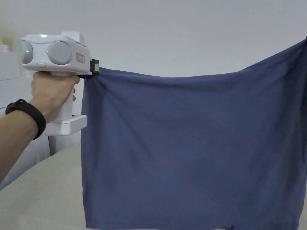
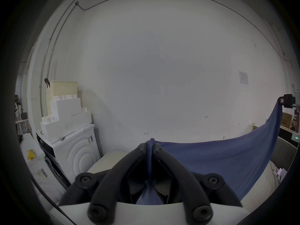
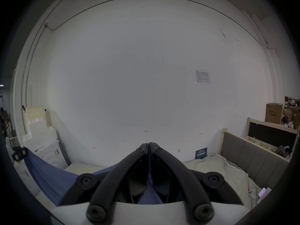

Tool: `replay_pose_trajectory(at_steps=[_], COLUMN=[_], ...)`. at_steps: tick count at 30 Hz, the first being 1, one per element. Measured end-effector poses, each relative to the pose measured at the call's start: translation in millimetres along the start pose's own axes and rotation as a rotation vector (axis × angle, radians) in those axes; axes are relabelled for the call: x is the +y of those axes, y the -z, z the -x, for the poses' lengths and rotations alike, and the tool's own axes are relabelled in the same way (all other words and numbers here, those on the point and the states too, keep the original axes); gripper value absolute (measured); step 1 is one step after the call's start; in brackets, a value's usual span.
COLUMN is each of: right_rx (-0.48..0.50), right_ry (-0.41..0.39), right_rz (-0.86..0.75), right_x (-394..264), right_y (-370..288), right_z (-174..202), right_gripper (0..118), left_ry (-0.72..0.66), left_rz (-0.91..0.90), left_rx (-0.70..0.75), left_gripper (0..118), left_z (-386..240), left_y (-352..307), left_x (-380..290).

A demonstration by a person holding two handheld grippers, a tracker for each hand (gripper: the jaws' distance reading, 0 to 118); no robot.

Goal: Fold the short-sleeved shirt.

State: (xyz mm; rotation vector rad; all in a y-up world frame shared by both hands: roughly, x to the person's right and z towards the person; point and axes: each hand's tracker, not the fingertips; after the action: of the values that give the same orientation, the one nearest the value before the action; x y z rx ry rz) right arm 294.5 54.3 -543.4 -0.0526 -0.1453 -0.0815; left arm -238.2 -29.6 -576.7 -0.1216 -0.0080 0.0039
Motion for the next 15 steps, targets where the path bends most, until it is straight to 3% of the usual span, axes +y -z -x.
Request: replay_pose_trajectory(at_steps=[11, 15], right_rx=[-0.021, 0.025], right_ry=[-0.083, -0.025], right_rz=[0.003, 0.050], right_x=[-10, -59], right_y=[27, 24], right_z=[11, -4], right_gripper=[0, 0], left_ry=[-0.012, -0.026], left_rz=[0.009, 0.054], left_rx=[-0.001, -0.035], left_gripper=[5, 5], left_z=[-3, -5], left_y=[40, 36], left_x=[-24, -71])
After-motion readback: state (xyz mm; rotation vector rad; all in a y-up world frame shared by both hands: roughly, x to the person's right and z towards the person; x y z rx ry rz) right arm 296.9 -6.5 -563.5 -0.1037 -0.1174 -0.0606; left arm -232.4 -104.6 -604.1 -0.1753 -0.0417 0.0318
